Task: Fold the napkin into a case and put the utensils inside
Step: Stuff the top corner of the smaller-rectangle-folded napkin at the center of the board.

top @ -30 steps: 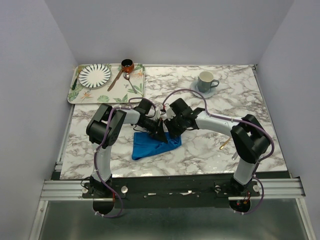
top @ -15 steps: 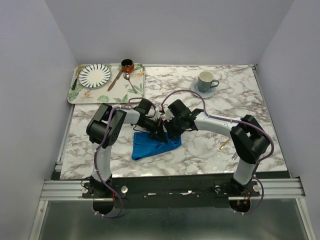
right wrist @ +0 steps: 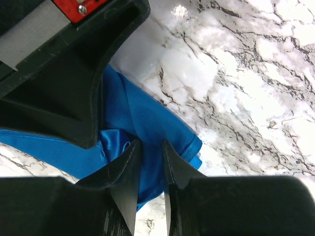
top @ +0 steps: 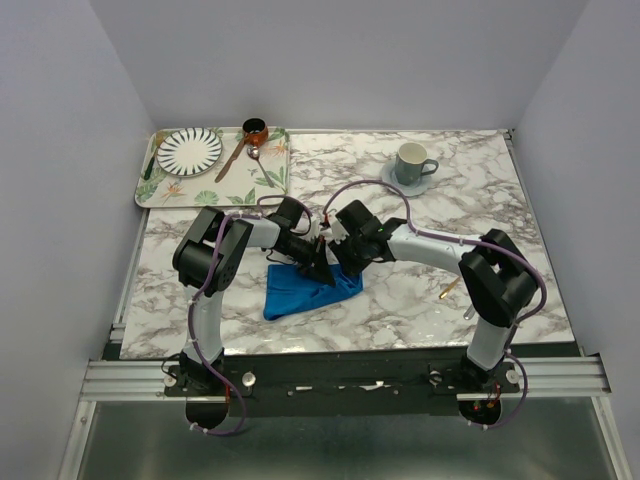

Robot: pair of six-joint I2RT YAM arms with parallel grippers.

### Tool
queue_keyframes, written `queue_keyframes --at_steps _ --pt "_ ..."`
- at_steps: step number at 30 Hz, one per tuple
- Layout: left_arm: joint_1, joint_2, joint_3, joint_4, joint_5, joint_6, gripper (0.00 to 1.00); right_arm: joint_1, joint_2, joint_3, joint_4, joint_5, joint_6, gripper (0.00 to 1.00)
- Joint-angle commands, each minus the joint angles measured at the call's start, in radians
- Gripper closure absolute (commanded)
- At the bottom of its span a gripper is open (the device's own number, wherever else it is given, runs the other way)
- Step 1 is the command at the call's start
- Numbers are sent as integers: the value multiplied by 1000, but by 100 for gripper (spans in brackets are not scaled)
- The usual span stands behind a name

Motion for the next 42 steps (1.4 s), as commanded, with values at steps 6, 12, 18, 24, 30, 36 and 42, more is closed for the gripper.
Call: queue_keyframes --at_steps 6,12,18,24,30,36,42 --pt "7 61 -16 -19 -160 40 100 7 -26 17 -57 33 -11 98" --pt "7 61 -14 -21 -161 41 100 7 -46 38 -69 49 -6 99" --pt "10 59 -13 -22 -164 44 100 7 -86 19 -68 36 -3 99" --pt "9 35 -5 -22 -158 32 100 7 -100 0 -60 -6 -3 99" --pt "-14 -36 27 -22 -143 -1 100 9 -71 6 -56 -25 -5 99" --pt "-39 -48 85 -62 -153 -35 100 9 -63 9 -49 -23 -12 99" --pt "-41 -27 141 -81 -147 -54 100 7 -65 6 -49 -22 -19 99"
